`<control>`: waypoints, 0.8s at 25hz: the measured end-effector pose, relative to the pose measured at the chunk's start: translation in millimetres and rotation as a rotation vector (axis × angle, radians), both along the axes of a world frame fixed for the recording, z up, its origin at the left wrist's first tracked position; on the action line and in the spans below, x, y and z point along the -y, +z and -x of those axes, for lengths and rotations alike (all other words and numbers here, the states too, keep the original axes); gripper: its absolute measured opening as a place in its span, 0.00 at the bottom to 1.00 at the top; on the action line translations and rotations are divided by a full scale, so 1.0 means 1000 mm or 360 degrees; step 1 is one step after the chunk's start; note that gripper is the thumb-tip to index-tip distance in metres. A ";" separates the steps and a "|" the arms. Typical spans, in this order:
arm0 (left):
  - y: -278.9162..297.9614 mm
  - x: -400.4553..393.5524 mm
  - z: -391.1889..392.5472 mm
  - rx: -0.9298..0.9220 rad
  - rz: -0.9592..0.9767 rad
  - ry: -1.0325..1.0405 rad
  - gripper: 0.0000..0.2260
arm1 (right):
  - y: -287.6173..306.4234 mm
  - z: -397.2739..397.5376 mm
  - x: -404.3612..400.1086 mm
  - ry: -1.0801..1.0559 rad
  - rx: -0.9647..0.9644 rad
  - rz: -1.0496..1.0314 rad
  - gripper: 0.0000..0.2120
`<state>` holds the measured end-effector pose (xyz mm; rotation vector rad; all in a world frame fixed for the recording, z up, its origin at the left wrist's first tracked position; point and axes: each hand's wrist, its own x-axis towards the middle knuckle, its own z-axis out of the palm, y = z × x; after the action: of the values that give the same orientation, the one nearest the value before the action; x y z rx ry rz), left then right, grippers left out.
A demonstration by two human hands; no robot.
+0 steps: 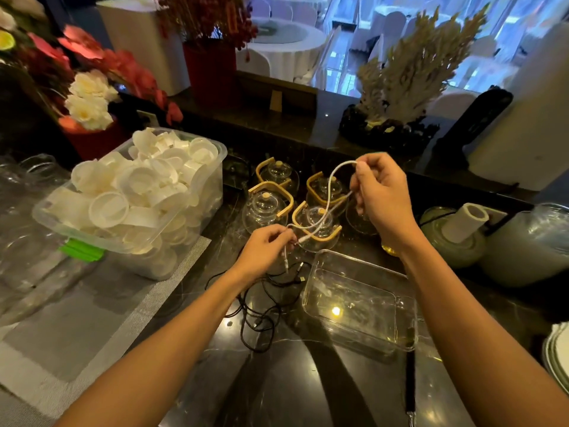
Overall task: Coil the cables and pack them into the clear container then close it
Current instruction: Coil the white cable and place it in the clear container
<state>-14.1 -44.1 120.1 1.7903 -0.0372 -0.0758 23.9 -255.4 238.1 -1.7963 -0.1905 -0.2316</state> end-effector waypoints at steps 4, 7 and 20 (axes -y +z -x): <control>0.026 0.024 0.002 -0.0116 0.0380 -0.0155 0.09 | -0.039 0.012 0.030 -0.0015 -0.0360 0.0169 0.08; 0.035 0.043 0.003 -0.0103 0.0386 -0.0198 0.10 | -0.063 0.027 0.046 0.0053 -0.0537 0.0331 0.07; 0.040 0.115 0.004 -0.0498 0.0478 -0.0444 0.13 | -0.086 0.062 0.084 0.0142 -0.0419 0.0424 0.13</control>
<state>-18.0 -158.9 160.5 1.4471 -0.0697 -0.5229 -38.2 -339.4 151.7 -2.0557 -0.1171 0.0997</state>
